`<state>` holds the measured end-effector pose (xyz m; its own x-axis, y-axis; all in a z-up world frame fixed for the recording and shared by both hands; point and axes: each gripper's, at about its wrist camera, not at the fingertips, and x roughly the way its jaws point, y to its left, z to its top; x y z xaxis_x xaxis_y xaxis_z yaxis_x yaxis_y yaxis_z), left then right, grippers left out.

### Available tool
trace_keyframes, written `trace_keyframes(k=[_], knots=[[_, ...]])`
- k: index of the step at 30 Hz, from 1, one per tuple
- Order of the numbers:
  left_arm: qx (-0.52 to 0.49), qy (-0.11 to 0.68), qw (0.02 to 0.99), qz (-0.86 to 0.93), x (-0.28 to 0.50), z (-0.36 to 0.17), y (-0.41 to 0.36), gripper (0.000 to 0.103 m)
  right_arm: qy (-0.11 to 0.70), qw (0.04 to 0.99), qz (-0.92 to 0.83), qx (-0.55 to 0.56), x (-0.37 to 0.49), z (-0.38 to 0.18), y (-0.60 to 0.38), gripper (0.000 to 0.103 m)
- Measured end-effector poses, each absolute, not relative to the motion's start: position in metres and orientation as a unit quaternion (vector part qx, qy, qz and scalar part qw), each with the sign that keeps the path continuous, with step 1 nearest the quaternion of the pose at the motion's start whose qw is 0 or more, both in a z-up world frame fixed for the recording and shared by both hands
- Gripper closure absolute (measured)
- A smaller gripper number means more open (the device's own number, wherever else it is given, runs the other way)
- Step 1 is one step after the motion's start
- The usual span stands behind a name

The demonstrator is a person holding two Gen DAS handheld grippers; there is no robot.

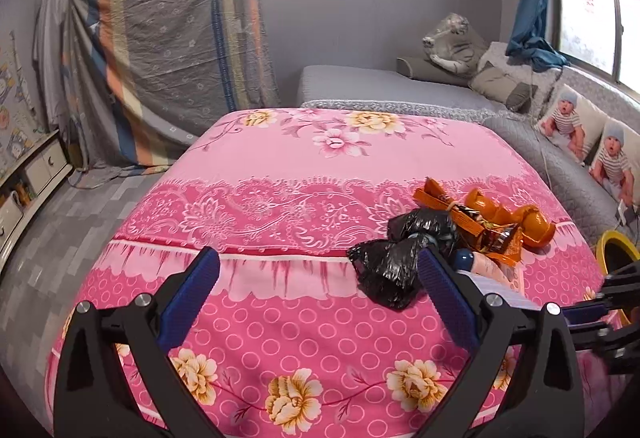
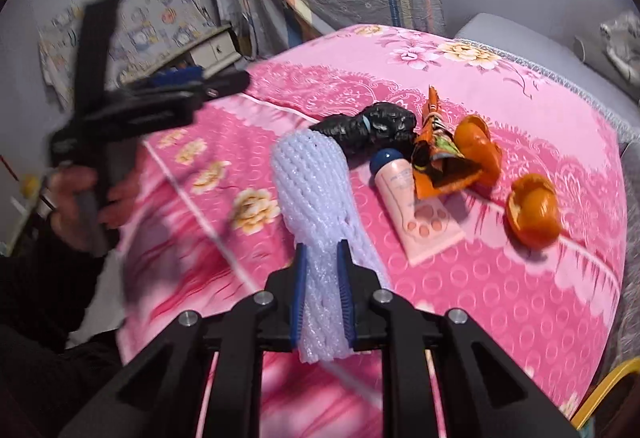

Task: Collect trash
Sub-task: 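Grasp and lift the black plastic bag with the left gripper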

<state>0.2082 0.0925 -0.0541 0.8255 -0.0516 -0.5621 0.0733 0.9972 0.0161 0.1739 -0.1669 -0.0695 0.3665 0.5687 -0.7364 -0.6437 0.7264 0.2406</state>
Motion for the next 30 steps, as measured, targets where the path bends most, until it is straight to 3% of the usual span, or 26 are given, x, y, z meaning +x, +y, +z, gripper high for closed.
trace_keyframes(k=[10, 20, 22, 25, 27, 30], knots=[[0.070, 0.340, 0.928, -0.133, 0.254, -0.076, 0.052, 0.008, 0.375, 0.874, 0.299, 0.082, 0.135, -0.040, -0.282, 0.089], [0.061, 0.416, 0.900, -0.117, 0.311, -0.117, 0.040, 0.009, 0.364, 0.877, 0.294, 0.112, 0.134, -0.041, -0.302, 0.089], [0.069, 0.418, 0.899, -0.111, 0.312, -0.120, 0.038, 0.016, 0.364, 0.876, 0.295, 0.116, 0.132, -0.041, -0.301, 0.089], [0.078, 0.422, 0.896, -0.110, 0.312, -0.124, 0.034, 0.034, 0.364, 0.876, 0.294, 0.119, 0.131, -0.043, -0.301, 0.089], [0.078, 0.423, 0.895, -0.115, 0.312, -0.123, 0.034, 0.062, 0.363, 0.876, 0.295, 0.123, 0.131, -0.042, -0.301, 0.089], [0.073, 0.421, 0.897, -0.114, 0.310, -0.120, 0.038, 0.077, 0.360, 0.876, 0.294, 0.126, 0.128, -0.038, -0.301, 0.089]])
